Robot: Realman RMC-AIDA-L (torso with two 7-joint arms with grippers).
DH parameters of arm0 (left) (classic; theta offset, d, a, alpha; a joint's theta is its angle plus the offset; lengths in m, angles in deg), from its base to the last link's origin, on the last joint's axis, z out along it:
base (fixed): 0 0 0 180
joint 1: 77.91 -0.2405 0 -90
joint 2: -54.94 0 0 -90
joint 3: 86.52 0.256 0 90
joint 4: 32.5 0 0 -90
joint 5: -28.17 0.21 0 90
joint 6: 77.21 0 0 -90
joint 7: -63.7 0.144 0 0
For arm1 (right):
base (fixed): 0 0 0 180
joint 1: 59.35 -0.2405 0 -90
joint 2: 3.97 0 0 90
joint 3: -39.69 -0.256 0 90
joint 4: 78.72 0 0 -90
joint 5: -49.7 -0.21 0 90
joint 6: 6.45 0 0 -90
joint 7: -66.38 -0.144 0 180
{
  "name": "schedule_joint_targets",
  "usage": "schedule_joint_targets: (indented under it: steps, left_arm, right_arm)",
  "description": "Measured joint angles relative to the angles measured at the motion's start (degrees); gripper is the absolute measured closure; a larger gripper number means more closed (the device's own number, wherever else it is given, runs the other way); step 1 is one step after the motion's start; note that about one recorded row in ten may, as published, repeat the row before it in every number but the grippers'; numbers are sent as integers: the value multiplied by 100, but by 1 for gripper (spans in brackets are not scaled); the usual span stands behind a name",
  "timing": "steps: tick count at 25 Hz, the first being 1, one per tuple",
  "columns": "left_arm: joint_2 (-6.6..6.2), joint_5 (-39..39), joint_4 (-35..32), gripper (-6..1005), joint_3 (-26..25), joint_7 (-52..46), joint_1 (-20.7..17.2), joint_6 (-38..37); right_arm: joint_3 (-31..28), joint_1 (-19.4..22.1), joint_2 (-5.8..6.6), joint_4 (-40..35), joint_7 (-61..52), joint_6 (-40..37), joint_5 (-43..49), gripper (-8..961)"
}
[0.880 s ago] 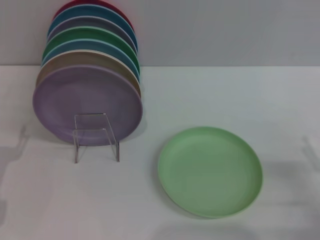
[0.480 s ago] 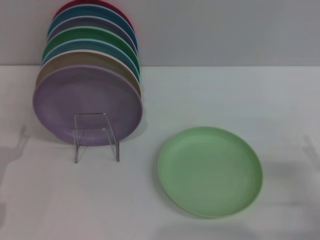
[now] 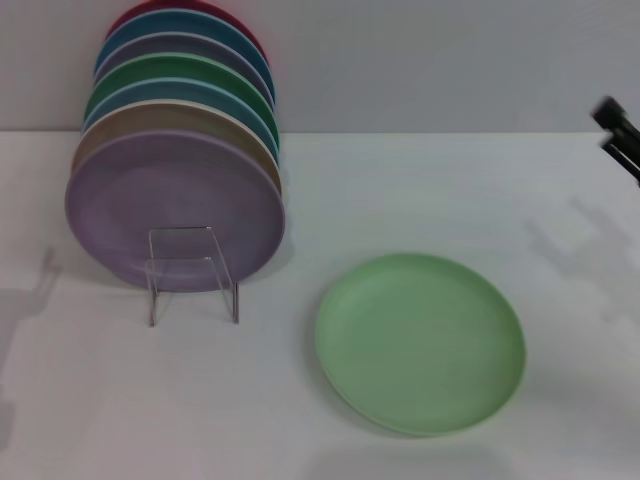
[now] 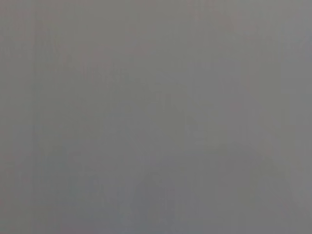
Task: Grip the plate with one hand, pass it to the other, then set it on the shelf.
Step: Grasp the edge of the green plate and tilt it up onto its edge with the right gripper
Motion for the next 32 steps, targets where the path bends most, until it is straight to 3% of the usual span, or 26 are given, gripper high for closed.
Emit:
schedule_joint_targets:
  steps: [3,4,5,10,13,14,21,29,32]
  left_arm:
    - [-4,1,21,178,-14,1,-1,5]
    - [-8,3,27,178,-6,1,0,5]
    - [-13,3,26,179,-8,2,-1,3]
    - [-16,-1,38,183,-21,-23,-10,-6]
    - [-17,1,52,185,-4,-20,1,-26]
    - [-14,17,73,186,6,-17,17,-26]
    - [-10,26,103,191,16,-42,74,19]
    - [-7,36,97,197,71,-52,27,23]
    - [-14,36,97,199,84,-55,5,16]
  right_arm:
    - [239,134,-14,1683,-1620,-1447,1334,135]
    - [376,145,11,2660,-3255,-2065,2616,135]
    - [376,145,11,2660,-3255,-2065,2616,135]
    - [369,-55,16,4344,-7479,-2001,5878,135]
    - [451,-254,10,4923,-9317,-1471,7310,134]
    - [404,-447,36,5052,-10209,-903,7909,134]
    - [494,-774,11,5126,-11066,226,8985,134]
    - [745,-999,9,5029,-11687,513,9990,135]
    - [788,-1158,3,4680,-11687,469,10076,135]
